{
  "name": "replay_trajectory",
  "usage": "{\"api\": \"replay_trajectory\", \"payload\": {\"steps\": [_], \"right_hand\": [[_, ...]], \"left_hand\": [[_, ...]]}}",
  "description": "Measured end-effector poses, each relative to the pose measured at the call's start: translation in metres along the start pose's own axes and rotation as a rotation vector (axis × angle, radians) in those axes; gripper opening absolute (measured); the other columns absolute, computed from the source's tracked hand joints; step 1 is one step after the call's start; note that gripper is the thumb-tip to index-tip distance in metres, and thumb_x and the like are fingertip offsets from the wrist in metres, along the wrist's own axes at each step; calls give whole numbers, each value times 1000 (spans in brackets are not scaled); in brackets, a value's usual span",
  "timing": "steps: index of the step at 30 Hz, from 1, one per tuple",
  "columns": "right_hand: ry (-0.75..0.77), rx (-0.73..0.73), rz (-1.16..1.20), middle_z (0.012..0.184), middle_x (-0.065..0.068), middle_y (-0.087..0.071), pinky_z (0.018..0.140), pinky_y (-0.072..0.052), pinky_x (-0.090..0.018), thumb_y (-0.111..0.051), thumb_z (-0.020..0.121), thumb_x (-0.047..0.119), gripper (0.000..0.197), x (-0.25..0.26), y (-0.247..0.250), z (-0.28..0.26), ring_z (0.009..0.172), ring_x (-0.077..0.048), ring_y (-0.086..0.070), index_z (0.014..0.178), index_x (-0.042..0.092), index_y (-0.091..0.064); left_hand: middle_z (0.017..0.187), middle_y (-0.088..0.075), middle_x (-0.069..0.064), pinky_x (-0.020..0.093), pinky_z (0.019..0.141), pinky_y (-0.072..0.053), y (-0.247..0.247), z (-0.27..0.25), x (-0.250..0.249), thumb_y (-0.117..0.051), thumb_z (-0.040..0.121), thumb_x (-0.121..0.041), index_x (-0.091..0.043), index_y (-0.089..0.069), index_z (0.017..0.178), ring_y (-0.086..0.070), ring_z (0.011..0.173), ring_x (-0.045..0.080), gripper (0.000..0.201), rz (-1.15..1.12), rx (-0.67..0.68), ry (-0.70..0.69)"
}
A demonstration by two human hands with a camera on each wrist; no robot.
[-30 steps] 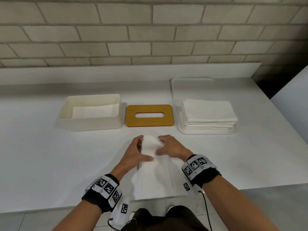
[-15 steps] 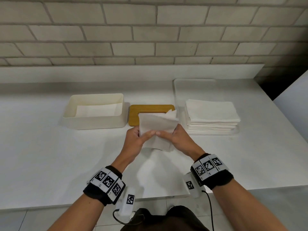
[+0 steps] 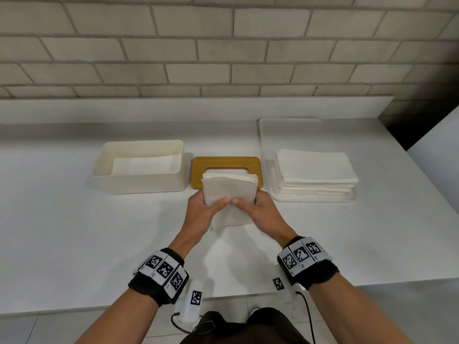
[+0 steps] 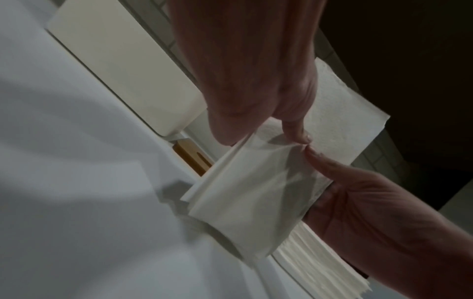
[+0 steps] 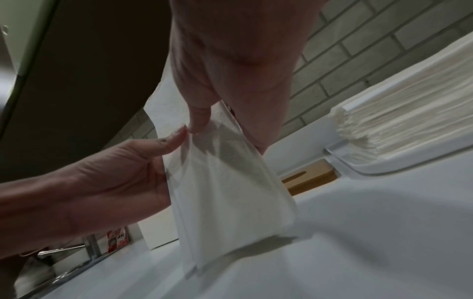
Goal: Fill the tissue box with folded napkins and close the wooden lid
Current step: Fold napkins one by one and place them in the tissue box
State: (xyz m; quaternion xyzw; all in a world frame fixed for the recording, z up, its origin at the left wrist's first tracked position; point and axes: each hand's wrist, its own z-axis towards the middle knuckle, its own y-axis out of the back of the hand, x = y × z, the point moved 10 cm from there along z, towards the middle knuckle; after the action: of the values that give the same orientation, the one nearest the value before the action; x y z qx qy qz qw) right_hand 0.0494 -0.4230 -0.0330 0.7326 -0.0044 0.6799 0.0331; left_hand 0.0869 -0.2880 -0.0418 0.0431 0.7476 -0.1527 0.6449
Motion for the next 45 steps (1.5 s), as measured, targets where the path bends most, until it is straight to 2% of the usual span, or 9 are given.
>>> {"api": "replay_trajectory", "payload": {"steps": [6,12,18,21,24,27,32,38,45], "right_hand": [[-39,13,16,116,-6,-71,92,-55,-31,-64,92,13,33,-11,-2,0,108,-18,-68,124,8,-63],[-26,-27,24,102,6,-74,81,-56,-25,-65,91,15,20,2,5,-3,96,-9,-71,106,28,-67],[-48,88,-76,98,-3,-74,76,-55,-26,-73,84,17,20,33,22,-3,88,-14,-70,103,18,-72],[-137,189,-266,89,2,-75,74,-54,-24,-76,81,20,17,21,16,-2,80,-9,-71,98,16,-74],[-148,128,-242,87,10,-76,78,-52,-22,-73,84,16,10,8,26,-6,82,-5,-71,93,20,-75],[-155,36,-104,105,4,-76,93,-52,-30,-72,85,17,24,2,49,-13,101,-13,-71,109,19,-72],[-136,-17,7,102,3,-77,75,-51,-10,-67,89,14,21,-3,53,-23,99,-10,-71,110,13,-71],[-127,-56,42,104,-2,-76,81,-56,-18,-70,87,14,21,-15,48,-20,96,-13,-73,108,13,-74],[-175,-76,-122,91,9,-76,85,-50,-26,-73,85,16,14,-60,42,-18,86,-8,-68,93,27,-77]], "left_hand": [[105,-73,1,21,72,-56,-3,-2,8,-74,79,-4,-16,-64,113,-71,90,8,37,1,37,15],[104,-73,1,19,70,-56,5,3,6,-71,85,-16,-17,-66,109,-70,92,14,25,164,51,33],[94,-71,3,28,72,-50,-4,15,-4,-73,83,-24,-12,-70,100,-66,82,17,21,673,359,45],[74,-63,-7,18,59,-43,-16,11,-4,-76,80,-24,-17,-66,78,-58,64,5,12,776,453,37],[70,-65,-11,13,56,-44,-11,8,-6,-80,75,-22,-22,-68,77,-61,61,-2,13,742,482,93],[83,-73,-4,19,66,-52,21,11,-6,-84,70,-14,-16,-73,87,-68,74,9,20,623,407,167],[90,-74,6,22,76,-53,43,4,4,-79,69,6,-6,-74,95,-69,83,18,29,207,155,138],[83,-74,1,13,75,-51,50,0,1,-78,72,6,-5,-75,89,-68,78,7,21,181,3,-6],[79,-74,-8,13,71,-51,63,-3,34,-77,74,3,-10,-75,90,-65,79,7,20,208,-36,76]]}}
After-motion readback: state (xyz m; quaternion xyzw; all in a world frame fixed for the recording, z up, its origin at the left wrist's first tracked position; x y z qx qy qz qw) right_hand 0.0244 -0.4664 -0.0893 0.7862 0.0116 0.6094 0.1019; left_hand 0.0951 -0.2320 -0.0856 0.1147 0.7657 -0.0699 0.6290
